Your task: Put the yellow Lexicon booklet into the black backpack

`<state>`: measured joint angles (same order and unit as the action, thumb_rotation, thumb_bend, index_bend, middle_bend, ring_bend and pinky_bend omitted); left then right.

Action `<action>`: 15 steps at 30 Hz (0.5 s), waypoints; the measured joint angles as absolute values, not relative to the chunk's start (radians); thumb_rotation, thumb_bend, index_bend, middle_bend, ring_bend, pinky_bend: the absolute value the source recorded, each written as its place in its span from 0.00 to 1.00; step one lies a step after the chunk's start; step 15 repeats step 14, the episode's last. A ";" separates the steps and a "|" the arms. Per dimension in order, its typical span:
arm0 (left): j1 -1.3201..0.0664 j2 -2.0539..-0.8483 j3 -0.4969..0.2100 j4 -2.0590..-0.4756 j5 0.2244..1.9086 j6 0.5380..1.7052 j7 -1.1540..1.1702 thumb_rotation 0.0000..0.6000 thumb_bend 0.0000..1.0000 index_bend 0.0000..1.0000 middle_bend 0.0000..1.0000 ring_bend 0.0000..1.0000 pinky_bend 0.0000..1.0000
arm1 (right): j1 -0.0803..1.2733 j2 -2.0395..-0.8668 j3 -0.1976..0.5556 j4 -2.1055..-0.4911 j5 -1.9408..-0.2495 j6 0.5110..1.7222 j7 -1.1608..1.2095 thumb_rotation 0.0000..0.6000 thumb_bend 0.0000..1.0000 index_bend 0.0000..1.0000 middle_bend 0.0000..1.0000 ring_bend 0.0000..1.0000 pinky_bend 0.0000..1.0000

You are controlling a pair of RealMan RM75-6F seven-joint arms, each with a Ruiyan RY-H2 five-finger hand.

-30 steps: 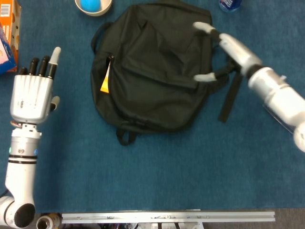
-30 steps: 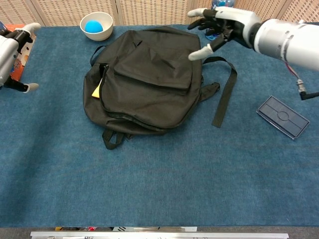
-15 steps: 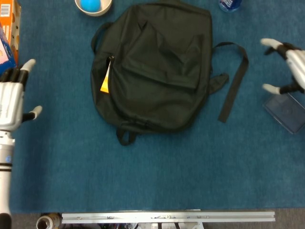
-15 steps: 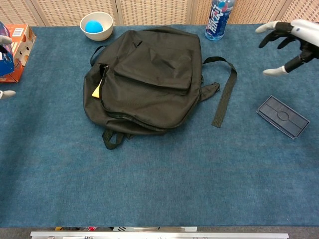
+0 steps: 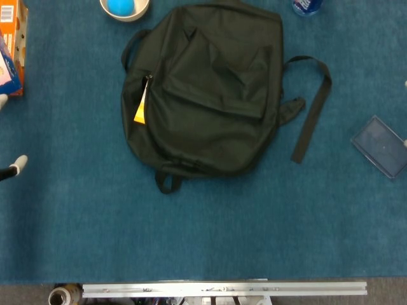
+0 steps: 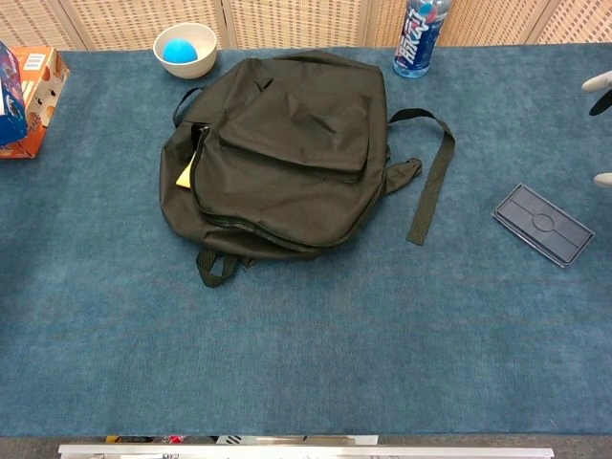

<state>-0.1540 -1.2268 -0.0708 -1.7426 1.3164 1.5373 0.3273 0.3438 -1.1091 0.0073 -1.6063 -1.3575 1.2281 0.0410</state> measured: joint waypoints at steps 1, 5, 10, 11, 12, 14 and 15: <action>-0.146 -1.227 -0.067 -1.742 1.322 1.546 0.325 1.00 0.09 0.15 0.27 0.24 0.45 | 0.336 -1.109 0.007 -1.606 -1.370 1.243 0.039 1.00 0.00 0.22 0.34 0.18 0.24; -0.115 -1.226 -0.054 -1.742 1.338 1.580 0.330 1.00 0.09 0.17 0.27 0.24 0.44 | 0.316 -1.108 0.004 -1.604 -1.409 1.282 0.020 1.00 0.00 0.22 0.34 0.19 0.24; -0.097 -1.215 -0.048 -1.748 1.345 1.587 0.330 1.00 0.09 0.17 0.27 0.24 0.44 | 0.301 -1.116 0.002 -1.592 -1.451 1.310 -0.012 1.00 0.00 0.22 0.34 0.19 0.24; -0.095 -1.213 -0.049 -1.750 1.344 1.586 0.329 1.00 0.09 0.17 0.27 0.24 0.44 | 0.298 -1.119 0.003 -1.591 -1.456 1.313 -0.015 1.00 0.00 0.22 0.34 0.19 0.24; -0.094 -1.213 -0.050 -1.751 1.343 1.585 0.328 1.00 0.09 0.17 0.27 0.24 0.44 | 0.295 -1.121 0.003 -1.591 -1.459 1.314 -0.015 1.00 0.00 0.22 0.34 0.19 0.24; -0.091 -1.211 -0.052 -1.752 1.341 1.582 0.327 1.00 0.09 0.17 0.27 0.24 0.44 | 0.293 -1.122 0.004 -1.591 -1.465 1.317 -0.017 1.00 0.00 0.22 0.34 0.19 0.24; -0.091 -1.211 -0.052 -1.752 1.341 1.582 0.327 1.00 0.09 0.17 0.27 0.24 0.44 | 0.293 -1.122 0.004 -1.591 -1.465 1.317 -0.017 1.00 0.00 0.22 0.34 0.19 0.24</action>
